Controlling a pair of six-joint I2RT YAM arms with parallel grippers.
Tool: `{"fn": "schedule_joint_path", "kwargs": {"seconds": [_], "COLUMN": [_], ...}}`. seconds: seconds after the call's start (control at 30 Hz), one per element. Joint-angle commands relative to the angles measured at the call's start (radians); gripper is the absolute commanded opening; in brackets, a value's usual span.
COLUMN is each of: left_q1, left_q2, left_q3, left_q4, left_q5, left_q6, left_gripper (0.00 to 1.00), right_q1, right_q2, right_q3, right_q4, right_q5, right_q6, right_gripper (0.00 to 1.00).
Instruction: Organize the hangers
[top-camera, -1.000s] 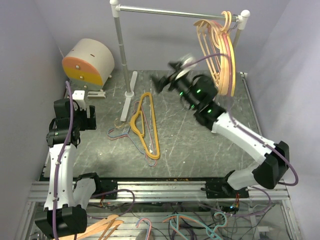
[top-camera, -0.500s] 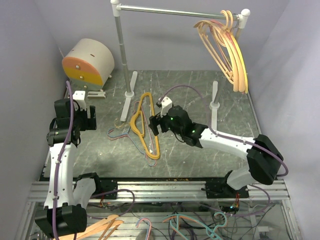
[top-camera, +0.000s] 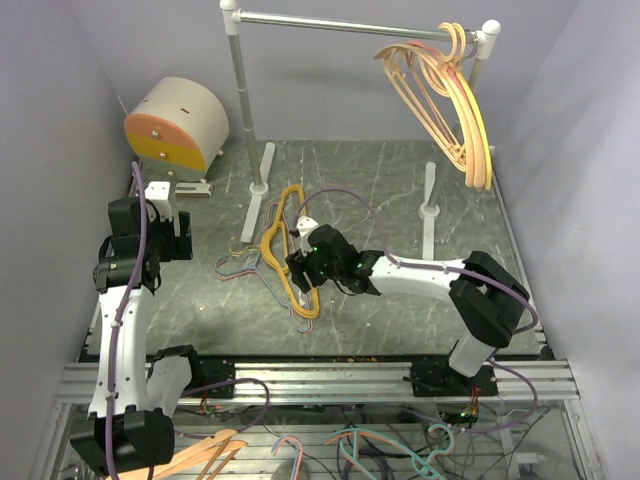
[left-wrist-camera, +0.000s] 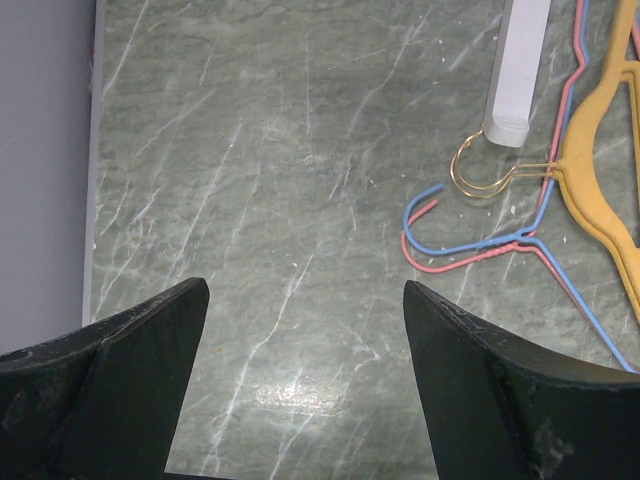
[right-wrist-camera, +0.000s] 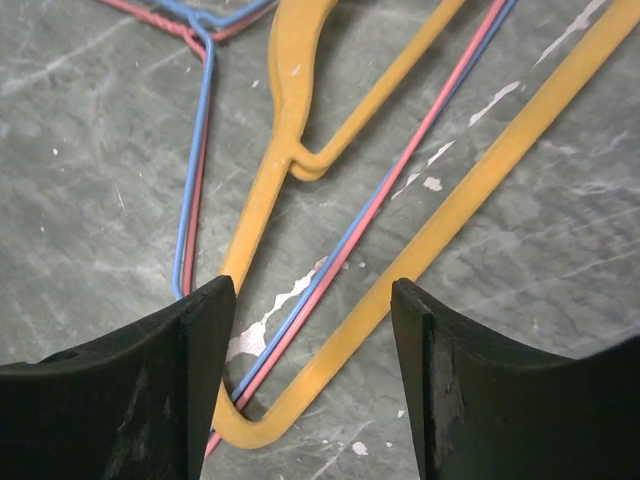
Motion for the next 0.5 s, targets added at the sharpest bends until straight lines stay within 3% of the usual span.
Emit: {"fn": "schedule_joint_path", "kwargs": {"seconds": [0.0, 0.13, 0.23, 0.33, 0.47], "left_q1": [0.009, 0.009, 0.004, -0.003, -0.037], "left_q2": [-0.012, -0.014, 0.03, 0.204, 0.436], "left_q3": [-0.011, -0.012, 0.051, 0.215, 0.344], "left_q4": [0.041, 0.042, -0.014, -0.204, -0.242], "left_q5": [0.02, 0.028, 0.141, 0.399, 0.441], "left_q6": [0.01, 0.011, 0.064, 0.27, 0.34], "left_gripper": [0.91, 0.93, 0.96, 0.92, 0.84], "right_q1": [0.009, 0.013, 0.015, 0.016, 0.016], "right_q2": [0.038, 0.062, 0.079, 0.089, 0.071], "right_q3": [0.024, 0.054, 0.077, 0.096, 0.088], "right_q4": [-0.014, -0.003, -0.004, -0.012, -0.013], "right_q5": [-0.05, -0.046, -0.046, -0.048, -0.018], "right_q6": [0.012, 0.014, 0.007, -0.005, -0.011], "right_gripper": [0.62, 0.6, 0.59, 0.59, 0.6]}}
